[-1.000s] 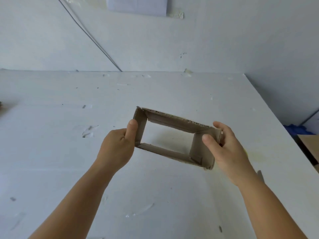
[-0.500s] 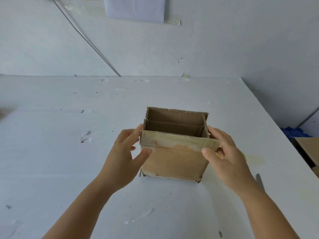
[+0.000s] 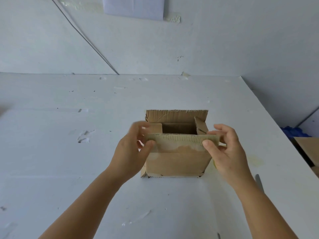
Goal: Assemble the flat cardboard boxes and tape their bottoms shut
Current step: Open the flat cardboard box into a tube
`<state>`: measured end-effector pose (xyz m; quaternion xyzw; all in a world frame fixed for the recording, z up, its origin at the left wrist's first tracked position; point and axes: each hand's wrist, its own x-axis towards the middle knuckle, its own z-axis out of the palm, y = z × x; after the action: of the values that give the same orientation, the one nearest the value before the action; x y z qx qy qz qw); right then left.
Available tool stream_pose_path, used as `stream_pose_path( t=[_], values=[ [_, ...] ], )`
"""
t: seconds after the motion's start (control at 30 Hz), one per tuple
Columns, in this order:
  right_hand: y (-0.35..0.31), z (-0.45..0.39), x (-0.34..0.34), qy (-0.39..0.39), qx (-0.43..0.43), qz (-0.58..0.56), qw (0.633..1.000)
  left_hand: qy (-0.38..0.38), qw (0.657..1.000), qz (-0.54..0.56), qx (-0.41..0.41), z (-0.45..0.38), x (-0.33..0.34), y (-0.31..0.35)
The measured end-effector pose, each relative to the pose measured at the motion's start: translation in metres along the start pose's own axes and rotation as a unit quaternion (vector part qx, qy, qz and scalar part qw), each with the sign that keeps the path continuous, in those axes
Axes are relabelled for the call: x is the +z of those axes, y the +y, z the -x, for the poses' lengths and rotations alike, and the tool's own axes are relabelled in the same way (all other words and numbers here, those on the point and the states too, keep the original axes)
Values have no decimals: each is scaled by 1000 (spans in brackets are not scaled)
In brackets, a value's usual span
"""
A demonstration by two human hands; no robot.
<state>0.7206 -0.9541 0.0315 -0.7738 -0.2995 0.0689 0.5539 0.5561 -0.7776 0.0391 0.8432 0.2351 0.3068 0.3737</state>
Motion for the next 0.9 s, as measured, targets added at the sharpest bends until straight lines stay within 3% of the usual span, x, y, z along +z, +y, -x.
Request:
stream_pose_path(
  t=[0.07,0.2,0.33,0.53,0.7,0.9],
  values=[
    [-4,-10,1,-7,17,29,999,13,999,-2,-33,-10,1,-5],
    [-8,-32,0,-94,59,103,988,-114,985,63,-111,-29,-3,-18],
    [-9,-45,1,-162,40,114,979,-163,978,81,-101,-42,-3,-24],
    [-2,-46,4,-139,-27,192,971,-126,982,-135,38,-40,-5,-26],
    [4,-41,10,-123,-55,207,969,-198,932,-285,102,-41,11,-5],
    [3,-35,11,-115,-39,181,976,-276,874,-377,136,-48,39,17]
  ],
)
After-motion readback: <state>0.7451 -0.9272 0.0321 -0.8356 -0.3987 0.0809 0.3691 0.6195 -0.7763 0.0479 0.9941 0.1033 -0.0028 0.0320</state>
